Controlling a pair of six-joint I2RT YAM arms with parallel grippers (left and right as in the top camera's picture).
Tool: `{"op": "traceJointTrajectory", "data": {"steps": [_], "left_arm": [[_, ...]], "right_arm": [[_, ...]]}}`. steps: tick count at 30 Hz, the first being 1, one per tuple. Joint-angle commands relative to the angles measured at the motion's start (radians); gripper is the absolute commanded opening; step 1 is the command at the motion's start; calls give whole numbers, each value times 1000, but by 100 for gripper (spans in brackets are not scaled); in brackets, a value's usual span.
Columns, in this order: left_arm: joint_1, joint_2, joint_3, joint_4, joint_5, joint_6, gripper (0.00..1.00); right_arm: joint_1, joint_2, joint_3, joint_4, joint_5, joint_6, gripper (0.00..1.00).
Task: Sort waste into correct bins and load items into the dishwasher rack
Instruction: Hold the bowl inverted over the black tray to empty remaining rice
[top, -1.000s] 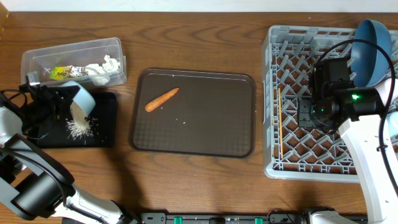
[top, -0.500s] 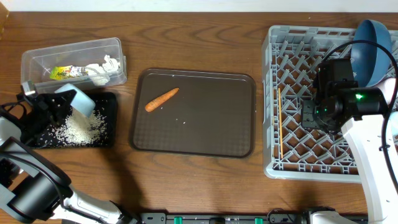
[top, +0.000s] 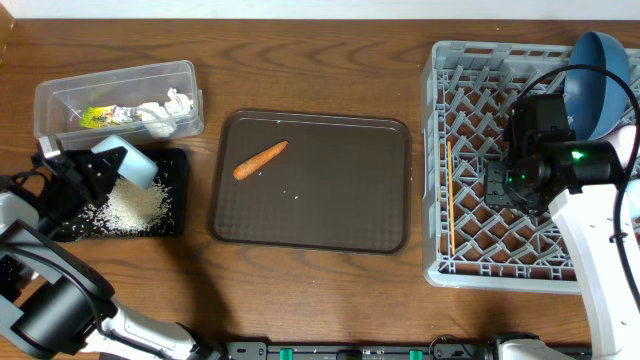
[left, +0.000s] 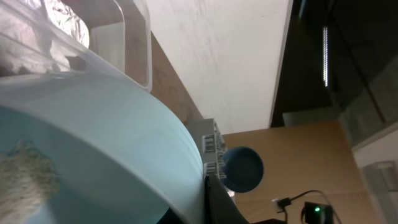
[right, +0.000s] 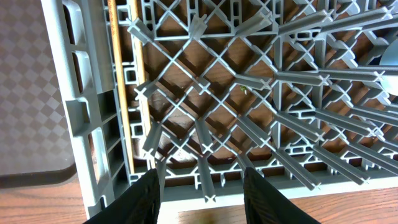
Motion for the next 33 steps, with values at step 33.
{"op": "traceJointTrajectory", "data": {"steps": [33], "left_arm": [[-74,-126,-6,-179,-54,7,6]], "right_arm": [[-22,0,-5,-11,22,-11,41]]}}
